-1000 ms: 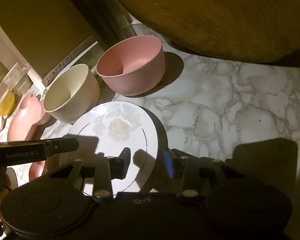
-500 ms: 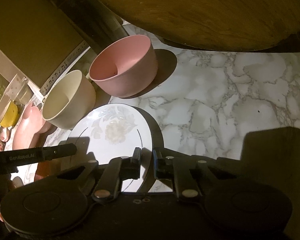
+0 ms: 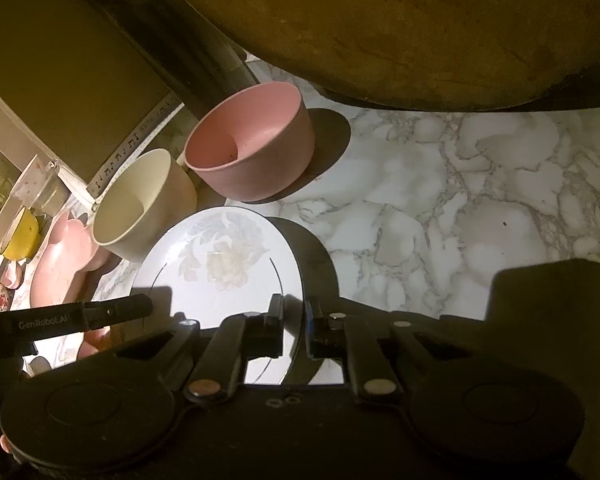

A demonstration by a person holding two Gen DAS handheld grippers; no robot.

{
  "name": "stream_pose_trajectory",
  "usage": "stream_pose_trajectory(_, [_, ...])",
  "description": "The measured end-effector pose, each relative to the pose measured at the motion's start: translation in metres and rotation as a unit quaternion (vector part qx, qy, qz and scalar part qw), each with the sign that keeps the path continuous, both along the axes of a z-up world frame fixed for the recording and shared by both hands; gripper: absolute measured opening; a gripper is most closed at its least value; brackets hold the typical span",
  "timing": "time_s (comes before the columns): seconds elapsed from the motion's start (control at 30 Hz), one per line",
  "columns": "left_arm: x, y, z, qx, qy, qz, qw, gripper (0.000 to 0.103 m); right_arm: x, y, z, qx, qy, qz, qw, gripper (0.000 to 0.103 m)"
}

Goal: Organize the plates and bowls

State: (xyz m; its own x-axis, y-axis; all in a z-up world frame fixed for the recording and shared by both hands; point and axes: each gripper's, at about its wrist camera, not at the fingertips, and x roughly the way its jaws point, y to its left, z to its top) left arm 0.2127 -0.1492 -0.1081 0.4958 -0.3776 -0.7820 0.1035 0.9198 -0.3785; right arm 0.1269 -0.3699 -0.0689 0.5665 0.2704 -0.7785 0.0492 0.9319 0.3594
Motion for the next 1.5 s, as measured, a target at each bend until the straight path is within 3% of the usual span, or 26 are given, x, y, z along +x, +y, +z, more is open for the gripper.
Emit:
stream_pose_trajectory(0.33, [-0.025, 0.016, 0.029, 0.006, -0.012, 0.017, 0.9998, 0.012, -0.014, 0.016, 0.028, 0.003, -0.014, 0.010, 1.000, 0.009])
stream_pose_trajectory(0.73, [-0.065, 0.068, 0.047, 0.008, -0.029, 0.069, 0.9972, 0.012, -0.021, 0.066, 0.047, 0.011, -0.020, 0.055, 0.998, 0.008])
stream_pose_trajectory(1.5, [-0.163, 0.215, 0.045, 0.015, -0.029, 0.195, 0.9803, 0.012, -0.045, 0.222, 0.043, 0.011, -0.007, 0.185, 0.983, 0.009])
